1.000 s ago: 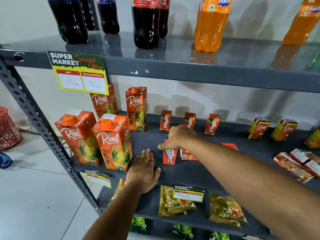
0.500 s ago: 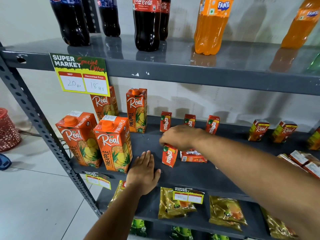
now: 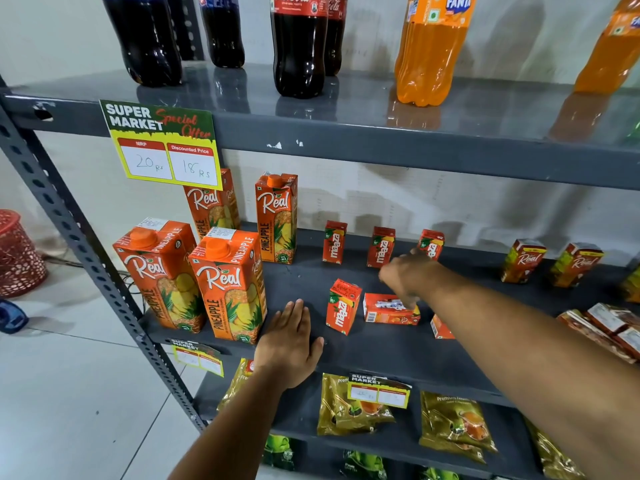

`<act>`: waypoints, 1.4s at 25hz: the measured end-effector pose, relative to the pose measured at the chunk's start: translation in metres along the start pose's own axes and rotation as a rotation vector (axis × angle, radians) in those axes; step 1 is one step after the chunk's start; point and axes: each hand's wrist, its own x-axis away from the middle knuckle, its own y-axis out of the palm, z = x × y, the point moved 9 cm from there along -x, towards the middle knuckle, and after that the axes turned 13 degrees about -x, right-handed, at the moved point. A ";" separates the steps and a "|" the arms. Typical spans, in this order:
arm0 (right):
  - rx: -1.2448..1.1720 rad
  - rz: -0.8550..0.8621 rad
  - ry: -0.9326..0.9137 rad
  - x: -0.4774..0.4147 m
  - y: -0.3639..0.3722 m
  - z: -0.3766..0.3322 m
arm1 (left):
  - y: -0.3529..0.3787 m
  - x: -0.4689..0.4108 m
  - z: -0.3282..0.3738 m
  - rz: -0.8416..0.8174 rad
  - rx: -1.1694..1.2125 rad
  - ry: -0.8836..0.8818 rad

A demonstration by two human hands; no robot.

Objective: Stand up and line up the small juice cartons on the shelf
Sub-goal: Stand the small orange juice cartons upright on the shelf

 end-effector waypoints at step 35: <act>-0.249 0.200 -0.162 0.032 -0.020 0.009 | 0.003 -0.001 -0.001 0.027 0.008 -0.018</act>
